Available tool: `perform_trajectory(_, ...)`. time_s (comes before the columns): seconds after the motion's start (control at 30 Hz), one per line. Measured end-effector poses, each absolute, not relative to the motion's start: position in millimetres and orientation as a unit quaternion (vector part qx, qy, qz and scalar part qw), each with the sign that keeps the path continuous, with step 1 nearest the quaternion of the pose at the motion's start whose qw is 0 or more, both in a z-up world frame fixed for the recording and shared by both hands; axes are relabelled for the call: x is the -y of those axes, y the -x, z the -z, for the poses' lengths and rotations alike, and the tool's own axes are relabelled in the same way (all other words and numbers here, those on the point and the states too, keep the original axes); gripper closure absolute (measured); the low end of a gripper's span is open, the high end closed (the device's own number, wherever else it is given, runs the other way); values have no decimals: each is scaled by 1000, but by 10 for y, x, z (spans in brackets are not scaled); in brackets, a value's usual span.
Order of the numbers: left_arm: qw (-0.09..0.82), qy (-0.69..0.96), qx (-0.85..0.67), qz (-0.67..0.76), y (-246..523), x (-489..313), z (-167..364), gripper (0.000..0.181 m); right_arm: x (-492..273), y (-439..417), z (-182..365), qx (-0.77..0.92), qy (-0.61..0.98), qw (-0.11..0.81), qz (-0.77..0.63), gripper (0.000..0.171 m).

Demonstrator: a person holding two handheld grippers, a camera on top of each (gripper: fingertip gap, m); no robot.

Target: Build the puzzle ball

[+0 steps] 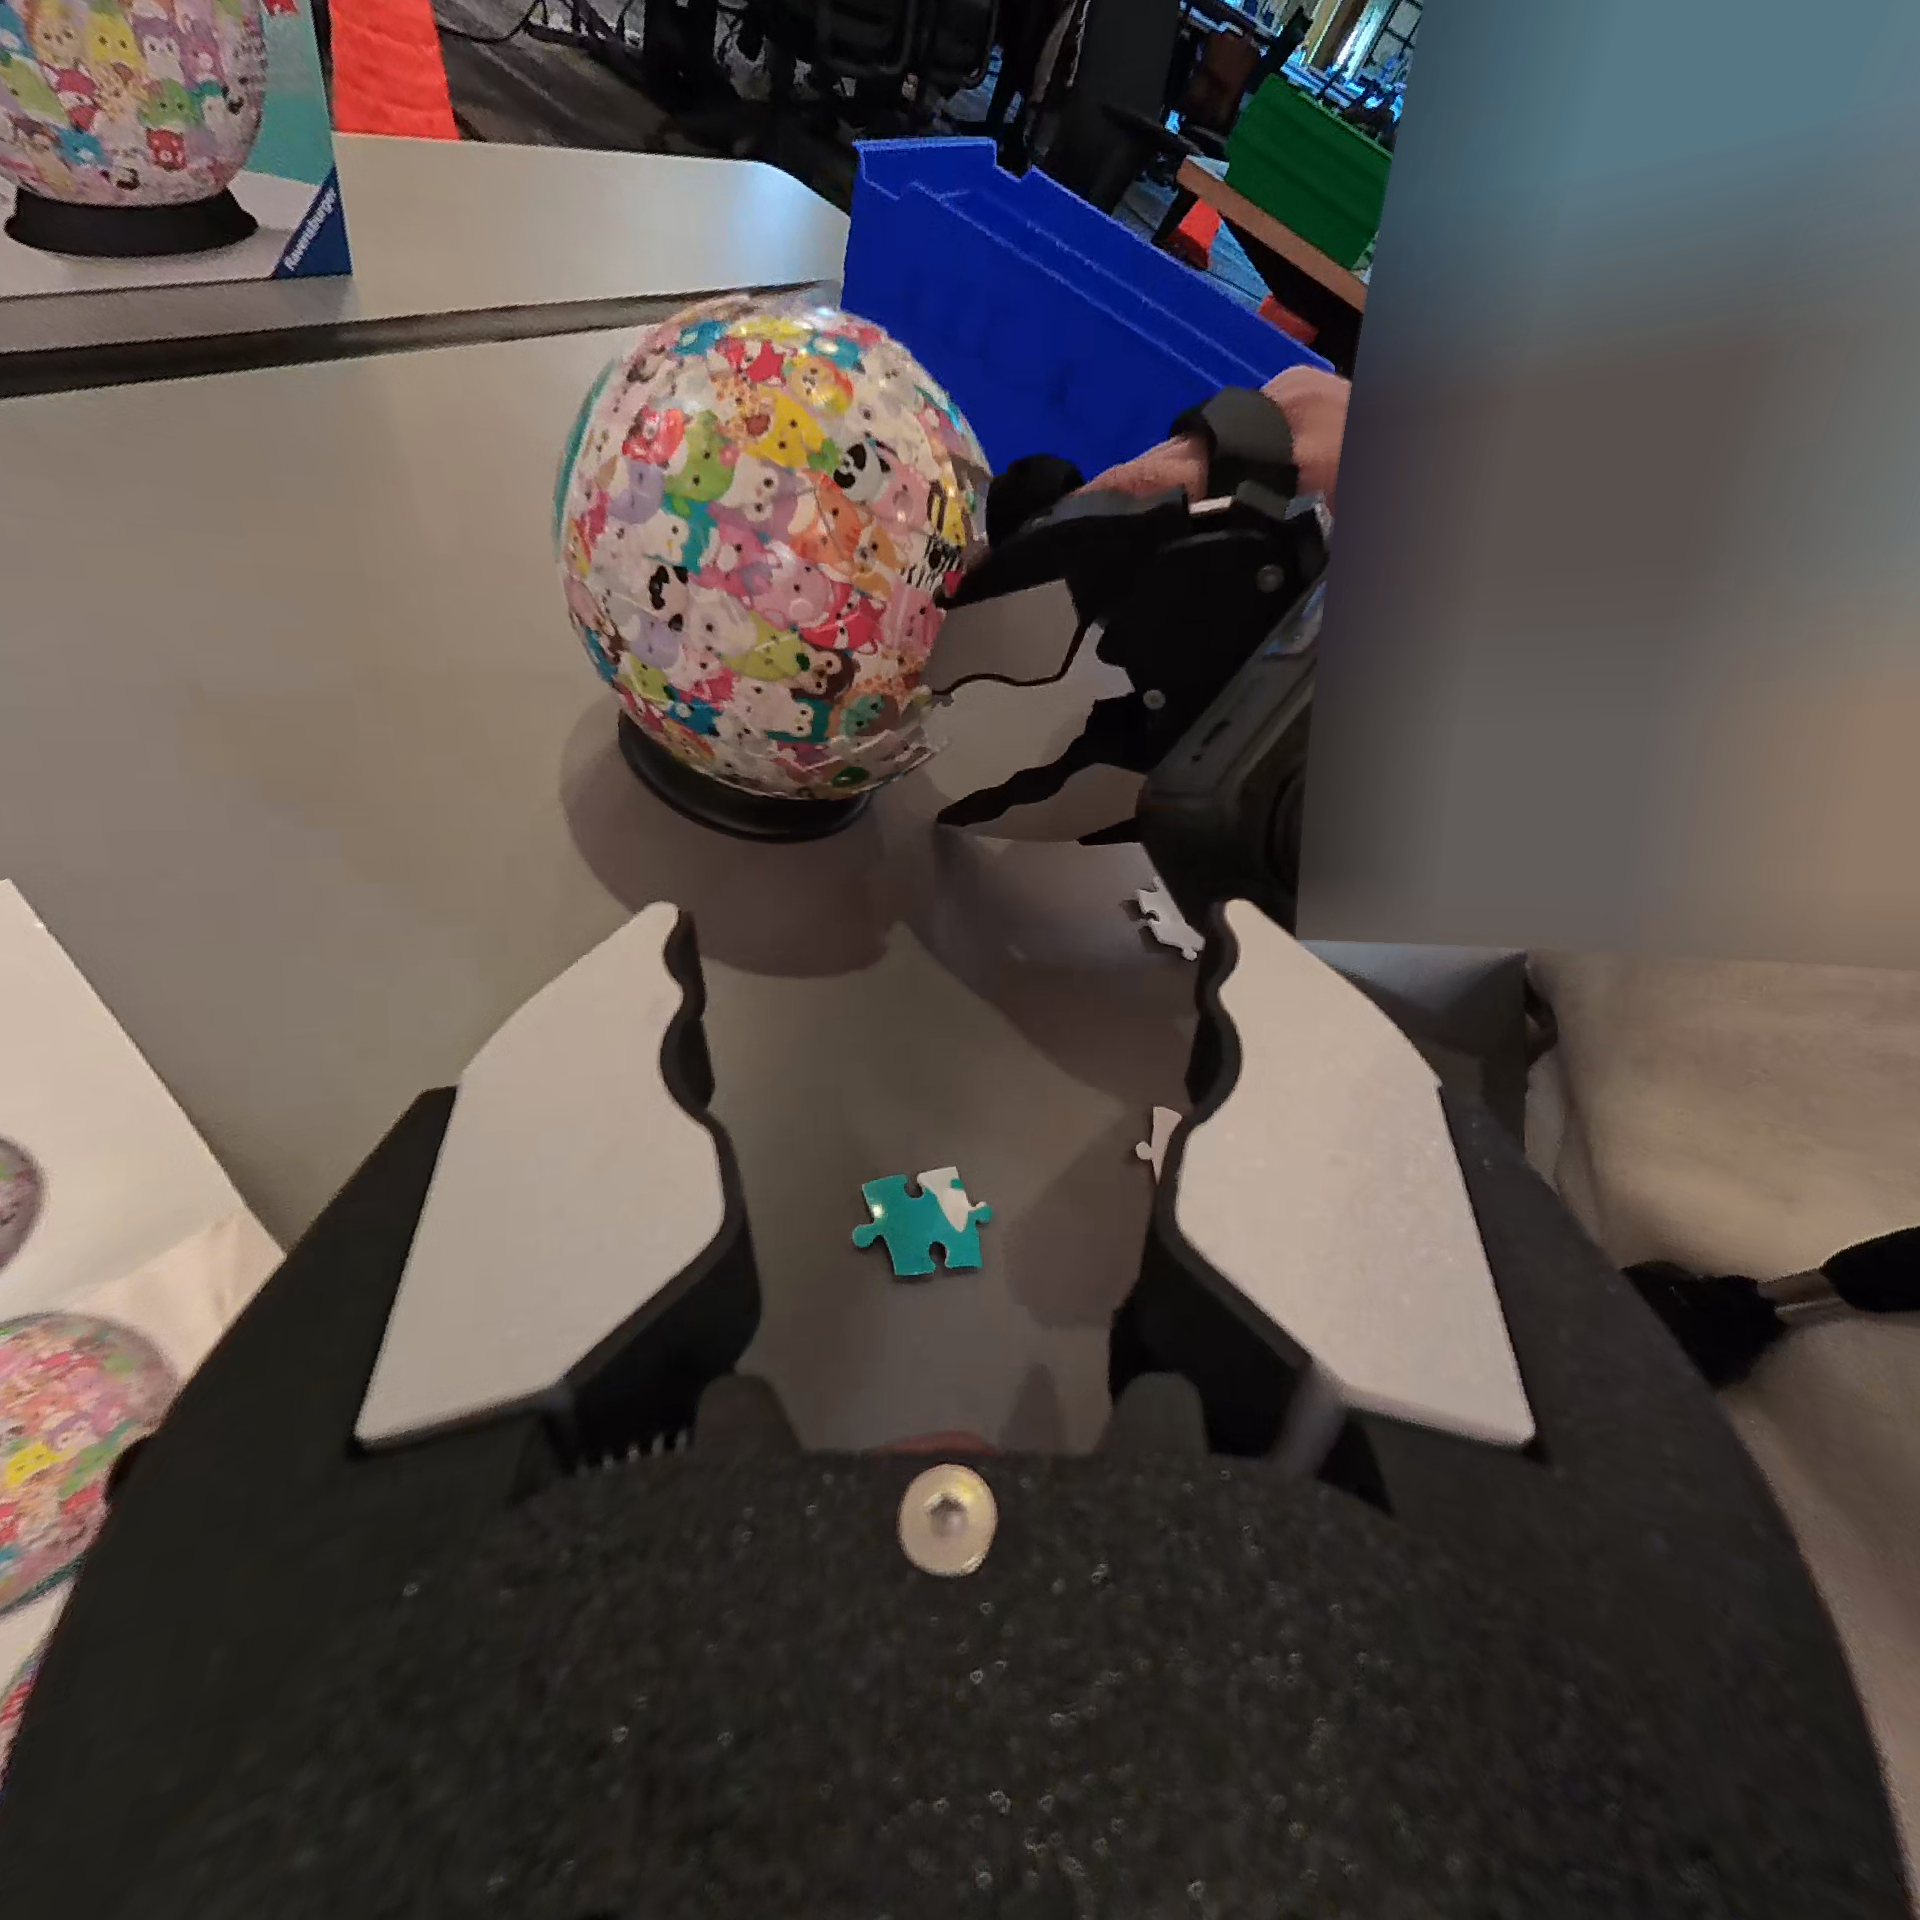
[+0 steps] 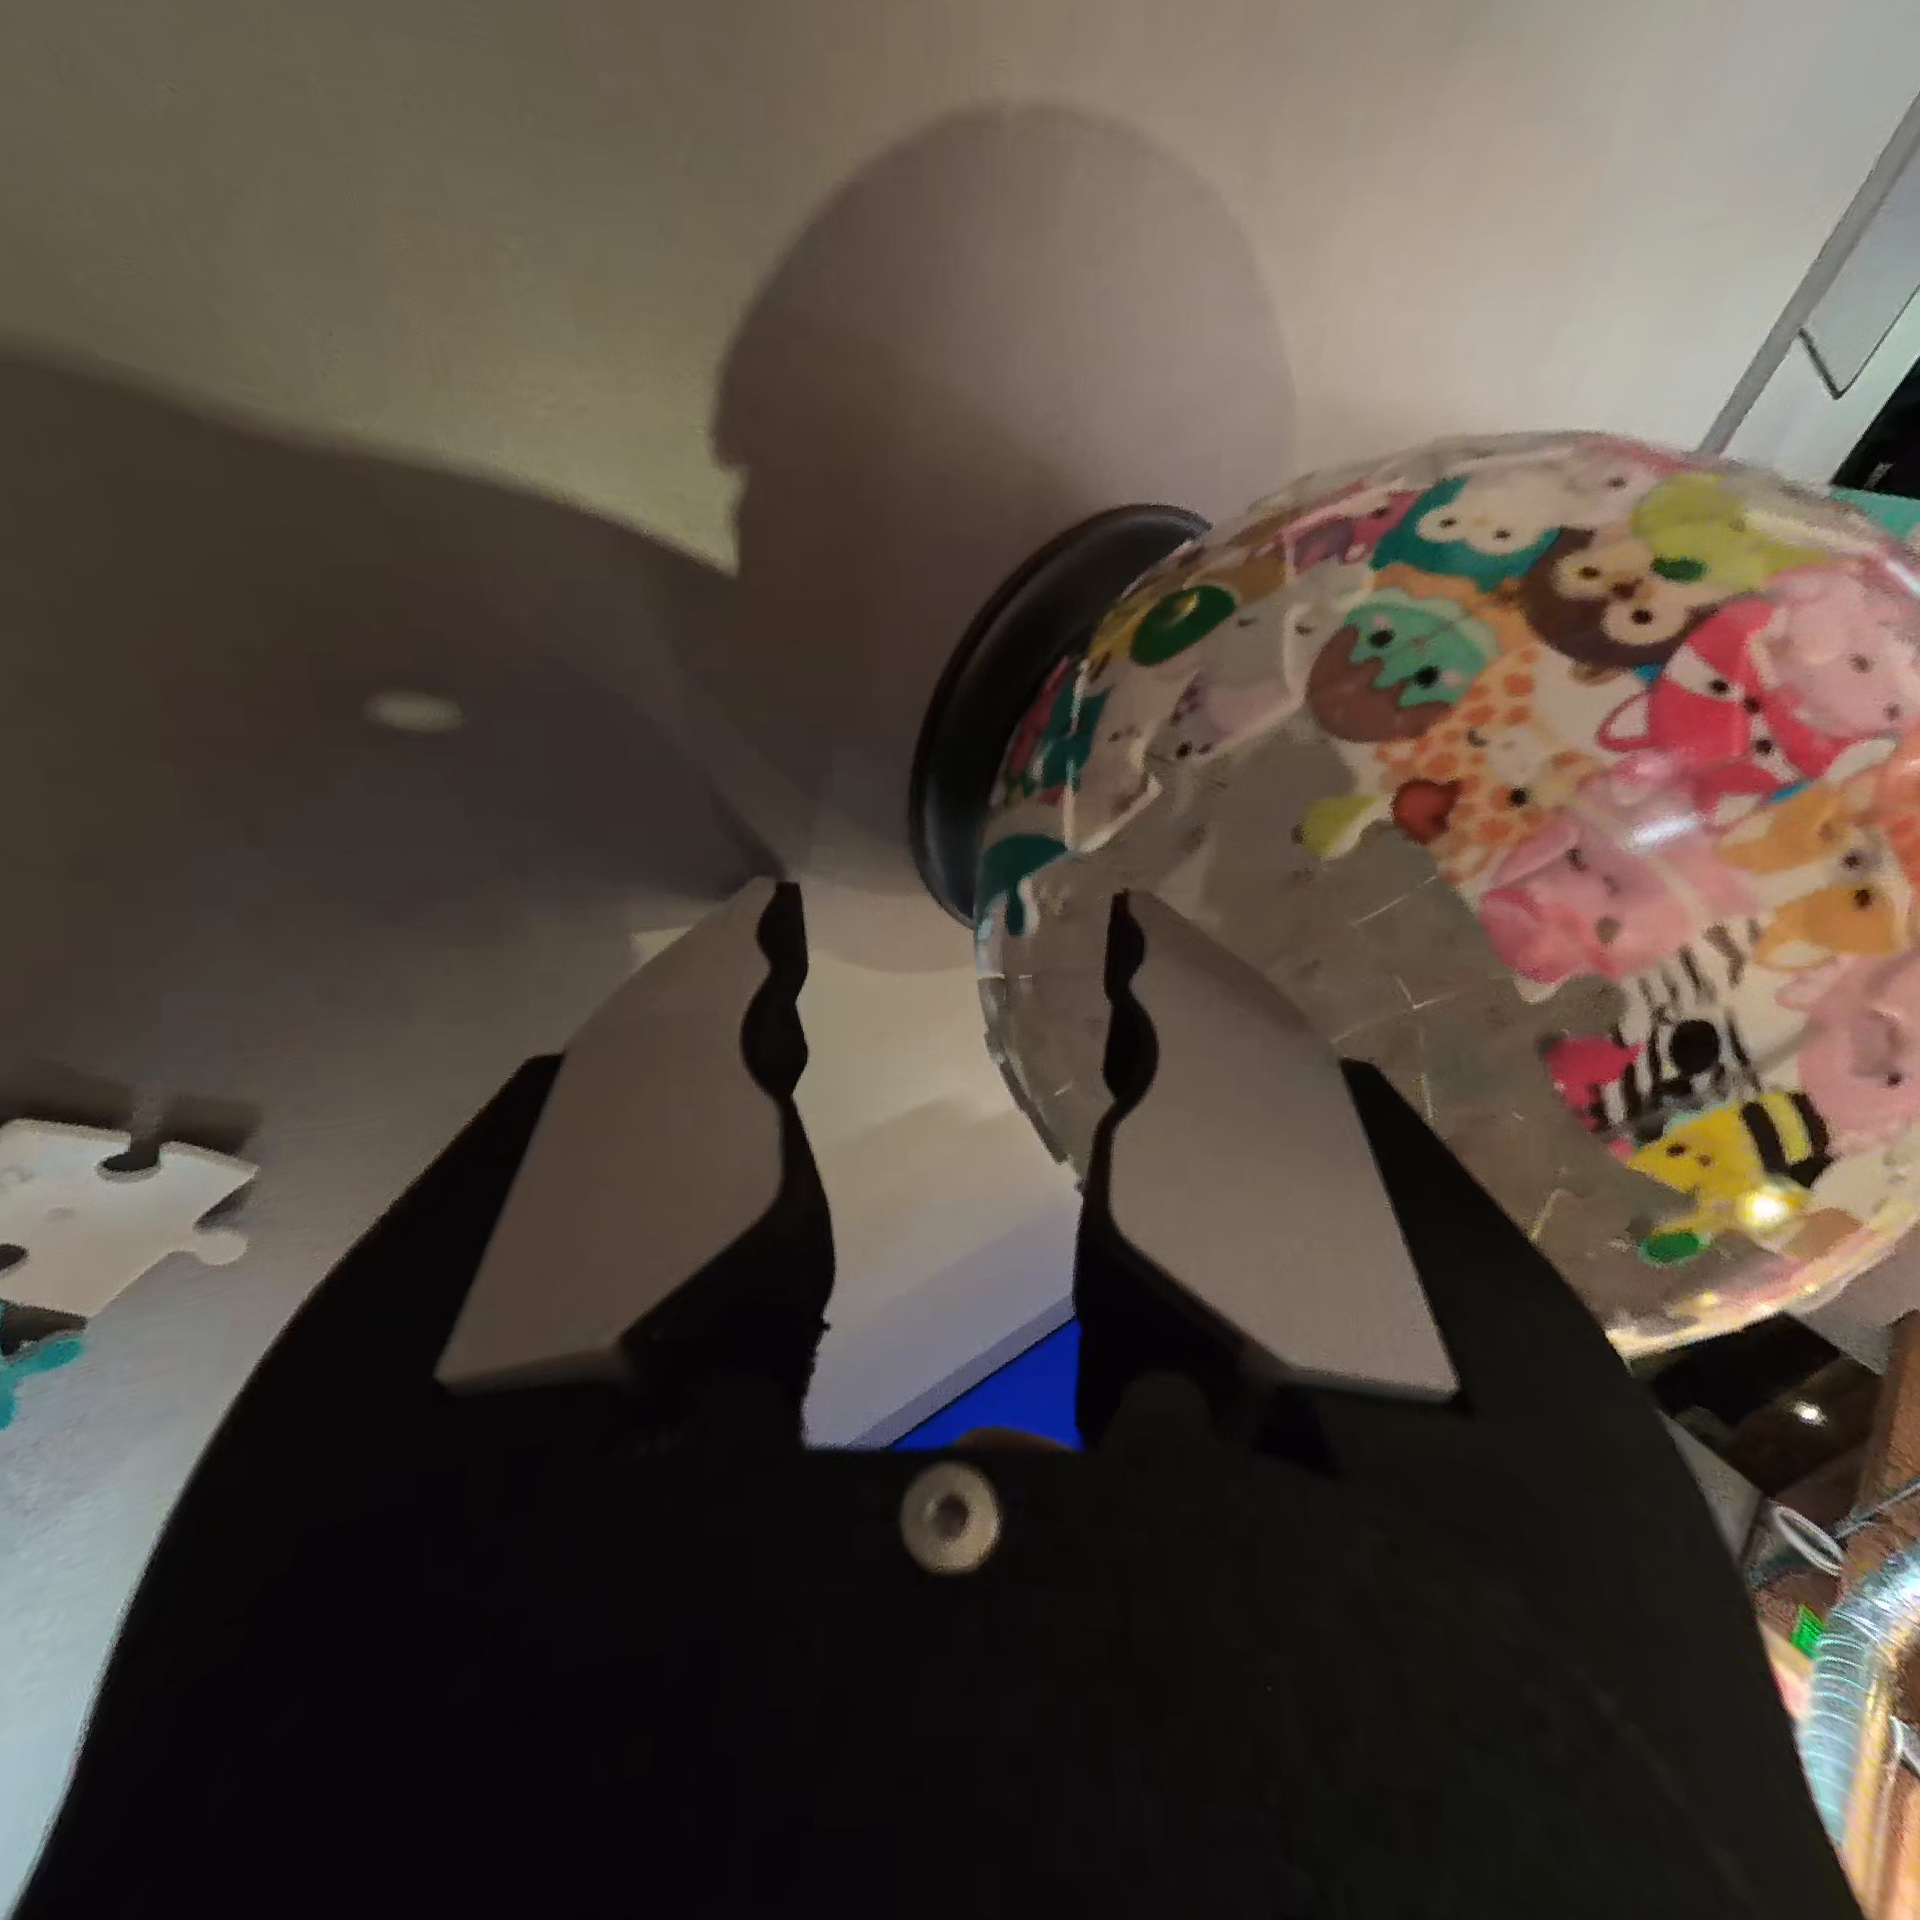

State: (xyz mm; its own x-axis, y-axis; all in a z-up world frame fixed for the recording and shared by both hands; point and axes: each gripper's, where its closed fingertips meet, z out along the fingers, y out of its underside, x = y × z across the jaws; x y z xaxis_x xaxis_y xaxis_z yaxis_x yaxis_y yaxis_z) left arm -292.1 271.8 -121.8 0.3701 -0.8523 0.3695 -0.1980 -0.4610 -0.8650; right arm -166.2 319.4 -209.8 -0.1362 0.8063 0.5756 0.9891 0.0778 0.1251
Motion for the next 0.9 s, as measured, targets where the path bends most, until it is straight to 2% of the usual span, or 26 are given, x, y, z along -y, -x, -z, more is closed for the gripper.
perform_trajectory(0.13,382,735,-355,433,2938,-2721,1180,91,-3183,1658,2116,708,639,172,246,121)
perform_trajectory(0.27,380,740,-351,429,2970,-2737,1194,91,-3053,1596,2071,693,662,168,230,111)
perform_trajectory(0.37,375,742,-344,437,2971,-2739,1211,91,-2785,1588,1914,688,669,218,178,113)
perform_trajectory(0.47,342,746,-332,464,2845,-2774,1250,91,-2629,1547,1639,631,713,304,35,111)
perform_trajectory(0.5,326,746,-333,476,2769,-2794,1266,89,-2667,1467,1558,593,738,321,-24,105)
perform_trajectory(0.57,290,747,-349,486,2604,-2857,1326,86,-2820,1300,1463,503,786,323,-159,80)
perform_trajectory(0.67,257,764,-366,465,2414,-3079,1466,77,-3201,1182,1349,332,812,295,-379,66)
perform_trajectory(0.7,243,767,-366,467,2351,-3129,1492,76,-3304,1199,1324,295,802,279,-439,67)
perform_trajectory(0.83,220,775,-356,473,2169,-3264,1548,75,-3484,1422,1485,279,780,238,-507,58)
perform_trajectory(0.9,221,781,-338,476,2131,-3326,1551,74,-3497,1558,1462,273,760,236,-540,59)
